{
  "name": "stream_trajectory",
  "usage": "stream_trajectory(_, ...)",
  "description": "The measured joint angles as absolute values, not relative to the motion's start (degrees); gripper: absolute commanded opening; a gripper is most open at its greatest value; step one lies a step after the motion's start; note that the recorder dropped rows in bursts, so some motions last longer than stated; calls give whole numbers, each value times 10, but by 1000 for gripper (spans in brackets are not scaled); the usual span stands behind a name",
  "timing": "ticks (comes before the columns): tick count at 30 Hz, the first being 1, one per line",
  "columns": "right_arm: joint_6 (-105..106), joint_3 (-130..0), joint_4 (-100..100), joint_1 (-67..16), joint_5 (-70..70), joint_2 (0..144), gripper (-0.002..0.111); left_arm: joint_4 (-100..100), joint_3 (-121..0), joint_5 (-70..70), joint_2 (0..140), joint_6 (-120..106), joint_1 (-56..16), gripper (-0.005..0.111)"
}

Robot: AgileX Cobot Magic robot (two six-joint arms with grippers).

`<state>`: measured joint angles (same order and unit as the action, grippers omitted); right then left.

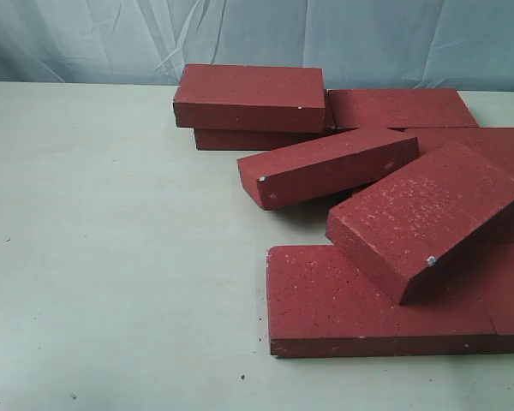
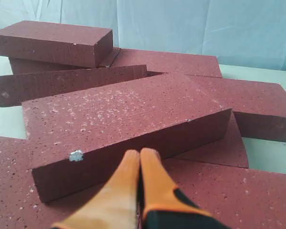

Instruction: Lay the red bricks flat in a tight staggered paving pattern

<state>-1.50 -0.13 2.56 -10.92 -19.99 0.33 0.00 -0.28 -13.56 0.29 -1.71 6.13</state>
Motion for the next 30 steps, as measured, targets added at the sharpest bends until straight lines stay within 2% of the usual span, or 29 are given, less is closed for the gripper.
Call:
stream_trajectory(5, -15, -1, 20, -109, -185, 3, -1, 0, -3, -136, 3, -17, 60, 0)
stream_trajectory(12, -15, -1, -140, -109, -94, 3, -1, 0, -3, -136, 3, -17, 60, 0)
stream_trajectory(16, -19, -1, -325, -109, -27, 3, -1, 0, -3, -136, 3, -17, 60, 0)
stream_trajectory(19, -20, -1, -359, -109, 13, 3, -1, 0, -3, -136, 3, -17, 60, 0)
stream_trajectory(22, -21, -12, -324, -109, 22, 3, -1, 0, -3, -136, 3, -17, 60, 0)
stream_trajectory(25, -18, -80, -263, -109, 20, 16, -1, 0, -3, -136, 3, -17, 60, 0)
stream_trajectory(30, -11, -207, -135, -109, -38, 155, -1, 0, -3, -136, 3, -17, 60, 0)
